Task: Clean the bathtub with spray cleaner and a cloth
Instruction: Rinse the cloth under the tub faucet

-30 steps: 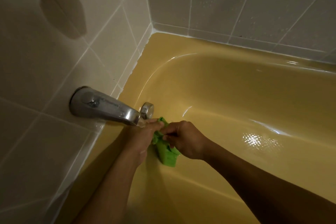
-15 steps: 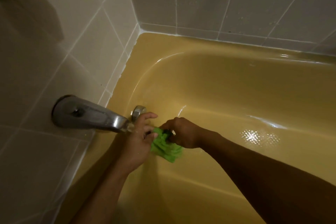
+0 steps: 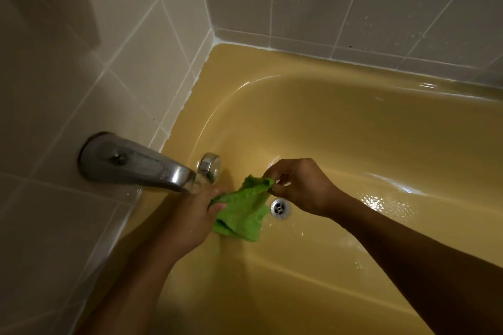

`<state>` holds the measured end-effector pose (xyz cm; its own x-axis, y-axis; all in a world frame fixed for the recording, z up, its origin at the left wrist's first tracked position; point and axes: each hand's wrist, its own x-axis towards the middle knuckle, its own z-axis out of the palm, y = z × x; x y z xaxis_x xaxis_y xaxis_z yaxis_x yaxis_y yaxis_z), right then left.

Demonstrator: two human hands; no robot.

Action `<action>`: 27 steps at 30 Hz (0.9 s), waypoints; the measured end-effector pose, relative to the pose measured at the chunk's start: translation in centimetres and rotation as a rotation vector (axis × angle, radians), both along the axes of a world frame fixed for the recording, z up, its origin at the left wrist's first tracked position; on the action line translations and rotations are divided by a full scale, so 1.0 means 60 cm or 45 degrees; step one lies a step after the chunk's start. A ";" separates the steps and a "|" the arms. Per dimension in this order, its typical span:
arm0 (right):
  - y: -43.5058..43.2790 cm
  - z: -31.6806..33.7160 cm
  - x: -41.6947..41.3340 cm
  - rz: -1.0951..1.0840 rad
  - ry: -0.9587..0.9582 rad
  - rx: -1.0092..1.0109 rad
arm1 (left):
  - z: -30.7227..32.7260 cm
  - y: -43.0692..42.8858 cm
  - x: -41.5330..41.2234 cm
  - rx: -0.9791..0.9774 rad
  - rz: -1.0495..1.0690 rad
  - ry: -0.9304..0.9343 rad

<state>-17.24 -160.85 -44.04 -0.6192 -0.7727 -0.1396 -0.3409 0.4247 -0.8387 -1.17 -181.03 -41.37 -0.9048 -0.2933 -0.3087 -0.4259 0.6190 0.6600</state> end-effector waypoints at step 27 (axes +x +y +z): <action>-0.077 0.025 0.084 -0.125 -0.563 0.053 | -0.039 0.031 -0.034 1.048 1.052 0.090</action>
